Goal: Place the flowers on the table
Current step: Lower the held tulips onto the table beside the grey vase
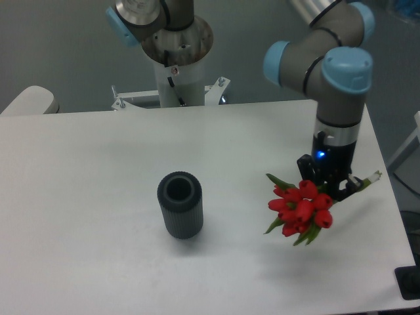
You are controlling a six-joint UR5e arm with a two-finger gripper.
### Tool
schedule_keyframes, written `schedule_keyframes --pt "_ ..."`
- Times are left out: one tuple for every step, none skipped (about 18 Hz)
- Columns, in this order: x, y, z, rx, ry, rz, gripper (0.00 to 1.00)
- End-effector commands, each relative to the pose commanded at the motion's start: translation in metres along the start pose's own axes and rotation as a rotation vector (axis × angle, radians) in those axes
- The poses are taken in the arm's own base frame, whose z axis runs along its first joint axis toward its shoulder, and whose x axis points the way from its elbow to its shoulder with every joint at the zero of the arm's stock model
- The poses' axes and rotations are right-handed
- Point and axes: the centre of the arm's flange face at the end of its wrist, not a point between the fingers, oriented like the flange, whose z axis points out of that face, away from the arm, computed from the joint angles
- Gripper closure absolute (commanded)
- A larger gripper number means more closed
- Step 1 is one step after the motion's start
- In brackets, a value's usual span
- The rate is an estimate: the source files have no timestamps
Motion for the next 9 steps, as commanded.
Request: schedule_keyframes --pt "0.006 -0.006 0.005 -0.025 0.011 0.011 0.72" --pt "0.01 -0.014 0.01 -0.063 0.017 0.021 0.72" --pt "0.014 -0.02 0.012 -0.106 0.022 0.037 0.72" --pt "0.019 -0.024 0.019 -0.144 0.034 0.046 0.72" --pt "0.022 -0.024 0.024 -0.173 0.043 0.038 0.72" --pt "0.027 -0.029 0.034 -0.193 0.057 0.02 0.72" --pt "0.031 -0.035 0.046 -0.211 0.069 -0.006 0.72" --pt "0.033 -0.037 0.052 -0.228 0.073 -0.023 0.72" --pt "0.035 -0.036 0.055 -0.239 0.081 -0.029 0.72"
